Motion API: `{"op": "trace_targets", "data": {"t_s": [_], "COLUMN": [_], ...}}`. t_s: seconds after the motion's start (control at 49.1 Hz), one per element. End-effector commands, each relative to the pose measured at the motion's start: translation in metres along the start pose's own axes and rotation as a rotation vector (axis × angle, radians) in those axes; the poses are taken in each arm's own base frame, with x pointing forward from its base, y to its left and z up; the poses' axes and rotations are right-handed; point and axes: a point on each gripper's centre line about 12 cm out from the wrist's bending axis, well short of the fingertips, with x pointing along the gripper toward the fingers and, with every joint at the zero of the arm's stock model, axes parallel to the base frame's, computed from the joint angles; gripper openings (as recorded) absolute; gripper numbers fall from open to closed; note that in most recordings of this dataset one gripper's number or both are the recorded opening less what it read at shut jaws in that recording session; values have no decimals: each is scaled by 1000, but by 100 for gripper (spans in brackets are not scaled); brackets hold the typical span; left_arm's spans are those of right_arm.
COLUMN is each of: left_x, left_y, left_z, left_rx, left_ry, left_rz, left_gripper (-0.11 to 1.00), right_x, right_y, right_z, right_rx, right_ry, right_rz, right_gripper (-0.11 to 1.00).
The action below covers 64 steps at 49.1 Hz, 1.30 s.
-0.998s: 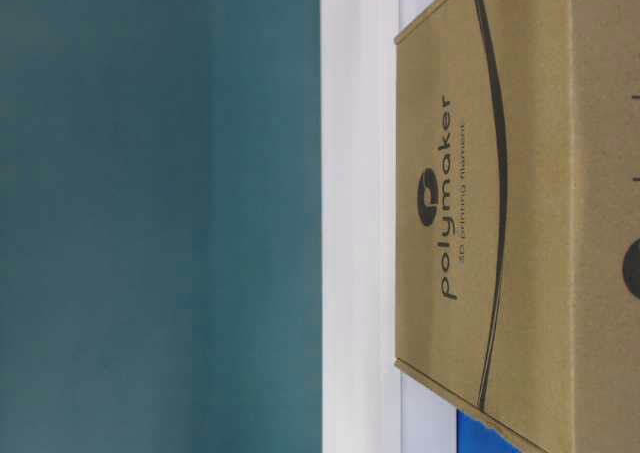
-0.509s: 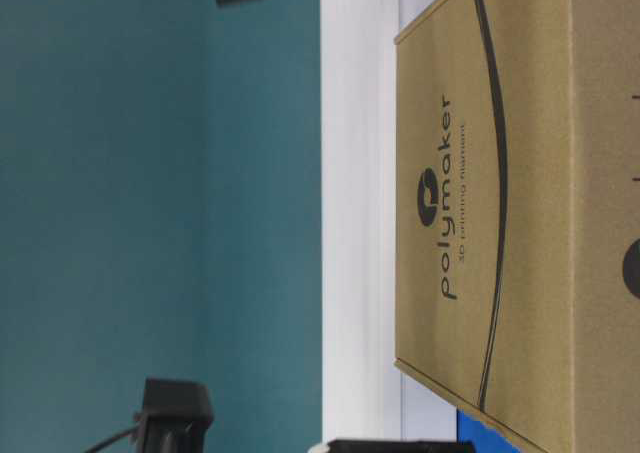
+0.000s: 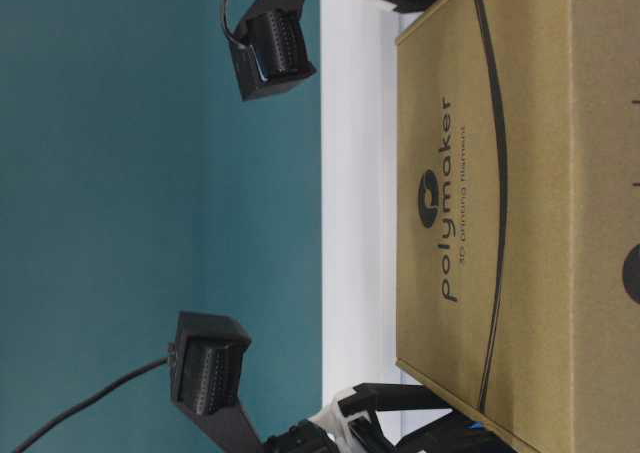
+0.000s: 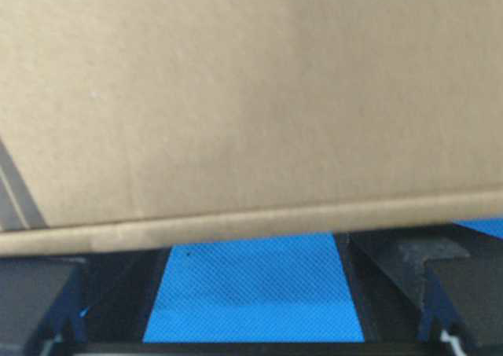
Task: Place the cardboard box on the stand after clamping it between your arms.
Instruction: 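Move both grippers inward to the left and right sides of the polymaker box, then press both grippers inward to clamp the box between them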
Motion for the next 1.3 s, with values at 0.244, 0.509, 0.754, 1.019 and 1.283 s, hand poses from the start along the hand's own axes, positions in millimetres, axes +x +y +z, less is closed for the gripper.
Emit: {"op": "trace_targets", "data": {"t_s": [0.244, 0.509, 0.754, 1.019, 1.283], "left_x": [-2, -7, -40, -88, -135], "left_y": [1, 5, 10, 15, 19], "left_z": [19, 31, 59, 88, 120], "left_rx": [13, 1, -5, -10, -14], "left_ry": [-52, -71, -94, -85, -107], "left_rz": [4, 11, 22, 32, 42], "left_gripper": [89, 89, 89, 87, 87], "right_x": [-3, -7, -40, -105, -154], "right_y": [4, -1, -1, -2, -2], "right_z": [17, 23, 44, 67, 83], "right_rx": [0, 5, -7, -5, -6], "right_ry": [-52, -67, -104, -90, -92], "right_rz": [6, 0, -2, -7, -7], "right_gripper": [100, 100, 100, 100, 100]}}
